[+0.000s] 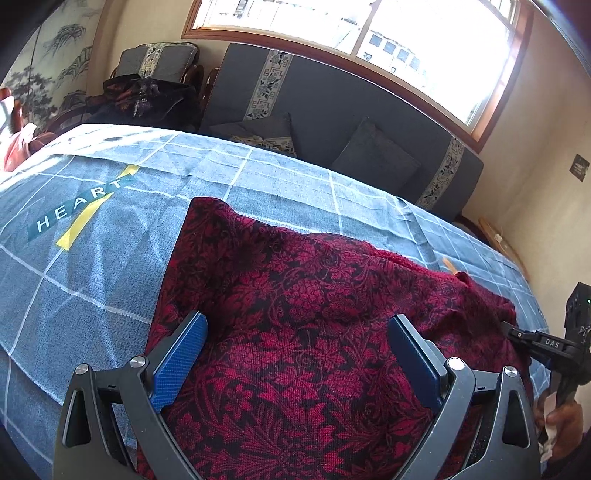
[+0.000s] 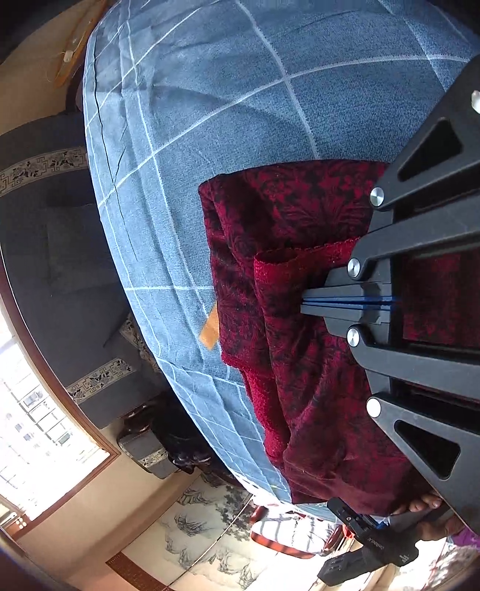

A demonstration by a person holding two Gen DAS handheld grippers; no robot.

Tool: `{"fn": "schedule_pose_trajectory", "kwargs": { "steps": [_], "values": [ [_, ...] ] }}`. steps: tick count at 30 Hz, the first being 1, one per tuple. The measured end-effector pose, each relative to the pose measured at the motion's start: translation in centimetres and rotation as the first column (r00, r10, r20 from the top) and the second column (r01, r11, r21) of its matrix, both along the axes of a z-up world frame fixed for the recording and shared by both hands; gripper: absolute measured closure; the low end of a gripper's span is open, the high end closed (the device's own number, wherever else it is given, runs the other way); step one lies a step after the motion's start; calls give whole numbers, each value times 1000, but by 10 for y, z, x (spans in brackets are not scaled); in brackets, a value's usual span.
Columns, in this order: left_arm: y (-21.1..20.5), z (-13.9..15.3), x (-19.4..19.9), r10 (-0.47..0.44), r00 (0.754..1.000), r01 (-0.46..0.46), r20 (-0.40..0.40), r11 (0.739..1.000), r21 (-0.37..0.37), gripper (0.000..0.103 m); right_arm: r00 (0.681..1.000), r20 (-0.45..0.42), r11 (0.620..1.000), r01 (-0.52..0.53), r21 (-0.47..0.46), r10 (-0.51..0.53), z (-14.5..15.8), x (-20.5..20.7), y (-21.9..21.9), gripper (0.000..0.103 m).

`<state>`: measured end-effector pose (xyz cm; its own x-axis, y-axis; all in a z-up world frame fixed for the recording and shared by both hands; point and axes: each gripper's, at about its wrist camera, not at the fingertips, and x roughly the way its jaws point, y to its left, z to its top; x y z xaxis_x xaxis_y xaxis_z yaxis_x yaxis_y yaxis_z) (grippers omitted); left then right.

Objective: Fold small clothes

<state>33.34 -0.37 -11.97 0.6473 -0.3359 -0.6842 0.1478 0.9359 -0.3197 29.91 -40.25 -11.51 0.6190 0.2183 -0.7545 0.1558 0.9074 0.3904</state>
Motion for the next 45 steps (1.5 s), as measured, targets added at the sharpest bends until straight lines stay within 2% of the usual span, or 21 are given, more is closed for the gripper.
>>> {"fn": "schedule_pose_trajectory", "kwargs": {
  "steps": [4, 10, 19, 24, 29, 32, 34, 35, 37, 38, 41, 45],
  "values": [
    [-2, -1, 0, 1, 1000, -1, -1, 1000, 30, 6, 1000, 11, 1000, 8, -30, -7, 1, -1, 4, 103],
    [-2, -1, 0, 1, 1000, -1, -1, 1000, 31, 6, 1000, 20, 999, 16, -29, -15, 0, -2, 3, 103],
    [-2, -1, 0, 2, 1000, -2, -1, 1000, 30, 6, 999, 41, 984, 38, -176, -32, 5, -3, 22, 103],
    [-3, -1, 0, 2, 1000, -2, -3, 999, 37, 6, 998, 50, 974, 43, -224, -32, 6, -3, 29, 103],
    [-11, 1, 0, -36, 999, 37, -10, 993, 109, 1, 998, 54, 966, 44, -253, -31, 6, -3, 33, 103],
    [-7, 20, -25, -43, 997, 32, 56, 983, 182, 1, 999, 14, 979, 32, -200, -30, 11, -5, 24, 100],
    [6, 34, -49, -76, 994, 62, 85, 986, 158, 1, 996, 46, 985, 83, -150, -76, 26, -26, 19, 79],
    [15, 41, -61, -94, 992, 81, 88, 987, 138, 1, 993, 86, 988, 91, -121, -81, 34, -43, 19, 74],
    [36, 52, -87, -120, 990, 112, 76, 988, 106, 1, 988, 146, 996, 61, -66, -50, 46, -79, 21, 42],
    [48, 57, -100, -137, 989, 133, 62, 988, 75, 1, 985, 166, 998, 41, -38, -35, 50, -99, 21, 37],
    [80, 65, -143, -211, 977, 212, 19, 976, -53, 1, 987, 160, 999, -28, 21, 25, 54, -164, 24, 36],
    [115, 58, -207, -250, 967, 237, -46, 953, -189, 1, 978, 123, 986, -163, -40, 167, 52, -246, 35, 36]
  ]
}}
